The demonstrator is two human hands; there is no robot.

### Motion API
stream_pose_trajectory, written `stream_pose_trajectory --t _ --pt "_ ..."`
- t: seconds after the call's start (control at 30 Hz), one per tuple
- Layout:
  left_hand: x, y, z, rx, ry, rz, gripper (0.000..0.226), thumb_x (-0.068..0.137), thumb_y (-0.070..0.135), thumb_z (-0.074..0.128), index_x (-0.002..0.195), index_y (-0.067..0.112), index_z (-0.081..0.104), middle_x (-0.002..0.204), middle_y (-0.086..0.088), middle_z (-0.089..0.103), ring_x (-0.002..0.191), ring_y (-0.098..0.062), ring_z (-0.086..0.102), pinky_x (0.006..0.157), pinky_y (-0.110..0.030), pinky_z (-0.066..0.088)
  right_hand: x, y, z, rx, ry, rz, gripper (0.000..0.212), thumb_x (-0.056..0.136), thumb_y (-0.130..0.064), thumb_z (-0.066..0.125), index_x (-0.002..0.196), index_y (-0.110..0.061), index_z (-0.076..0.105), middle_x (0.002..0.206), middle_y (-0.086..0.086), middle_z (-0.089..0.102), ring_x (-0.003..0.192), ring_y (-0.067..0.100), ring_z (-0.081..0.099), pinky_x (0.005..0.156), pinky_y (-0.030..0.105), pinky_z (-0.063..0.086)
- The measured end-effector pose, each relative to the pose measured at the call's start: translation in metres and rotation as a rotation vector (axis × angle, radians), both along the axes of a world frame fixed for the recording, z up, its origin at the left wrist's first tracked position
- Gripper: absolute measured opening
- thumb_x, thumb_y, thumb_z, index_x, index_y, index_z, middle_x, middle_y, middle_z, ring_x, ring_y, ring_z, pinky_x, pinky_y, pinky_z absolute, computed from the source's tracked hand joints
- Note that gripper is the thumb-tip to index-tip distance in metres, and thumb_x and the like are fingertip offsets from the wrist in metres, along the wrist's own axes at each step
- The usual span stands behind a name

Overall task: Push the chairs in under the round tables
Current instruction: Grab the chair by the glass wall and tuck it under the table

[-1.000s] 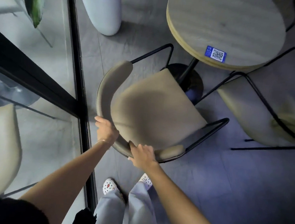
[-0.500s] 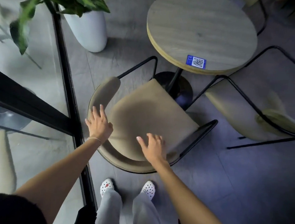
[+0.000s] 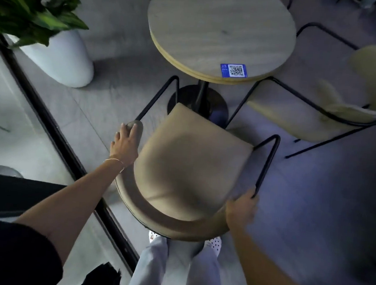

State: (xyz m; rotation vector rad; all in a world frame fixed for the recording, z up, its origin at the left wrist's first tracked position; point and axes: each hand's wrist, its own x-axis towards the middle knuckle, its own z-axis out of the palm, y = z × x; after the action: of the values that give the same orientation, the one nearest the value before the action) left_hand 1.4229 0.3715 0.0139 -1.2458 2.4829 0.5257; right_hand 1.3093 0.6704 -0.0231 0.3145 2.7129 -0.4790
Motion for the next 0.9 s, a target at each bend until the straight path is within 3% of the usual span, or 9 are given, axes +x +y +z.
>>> stream_pose_trajectory --t 0.13,0.3,0.57,0.9 --pt "-0.014 -0.017 -0.009 0.039 -0.006 -0.010 0.076 0.090 0.009 0.051 0.151 0.019 0.007 0.142 -0.025 0.024 0.119 -0.053 0.041 0.098 -0.059 0.040 -0.013 0.007 -0.008 -0.024 -0.039 -0.059 0.071 0.089 -0.015 0.060 0.149 -0.009 0.021 0.134 0.025 0.047 0.115 0.044 0.053 0.095 0.054 0.043" --pt "-0.031 -0.019 -0.016 -0.064 -0.005 0.097 0.055 0.095 0.014 0.047 0.144 0.016 0.024 0.126 -0.025 0.042 0.105 -0.049 0.055 0.087 -0.055 0.049 -0.018 0.009 -0.013 0.018 -0.058 -0.013 0.073 0.091 -0.016 0.056 0.151 -0.010 0.014 0.132 0.024 0.044 0.112 0.041 0.055 0.096 0.049 0.044" --pt "-0.027 -0.011 -0.015 -0.079 0.003 0.109 0.050 0.097 0.015 0.043 0.143 0.017 0.026 0.123 -0.025 0.044 0.103 -0.050 0.057 0.084 -0.056 0.047 -0.036 0.013 -0.010 0.077 -0.045 0.097 0.072 0.093 -0.018 0.054 0.151 -0.009 0.012 0.121 0.024 0.048 0.096 0.038 0.061 0.085 0.045 0.050" --pt "-0.034 0.041 -0.019 -0.095 0.008 0.234 0.059 0.093 0.018 0.048 0.146 0.011 0.021 0.118 -0.024 0.044 0.094 -0.047 0.060 0.075 -0.050 0.049 -0.134 0.020 -0.006 0.117 -0.019 0.344 0.080 0.090 -0.024 0.061 0.152 -0.009 0.012 0.131 0.028 0.043 0.101 0.044 0.056 0.086 0.047 0.048"
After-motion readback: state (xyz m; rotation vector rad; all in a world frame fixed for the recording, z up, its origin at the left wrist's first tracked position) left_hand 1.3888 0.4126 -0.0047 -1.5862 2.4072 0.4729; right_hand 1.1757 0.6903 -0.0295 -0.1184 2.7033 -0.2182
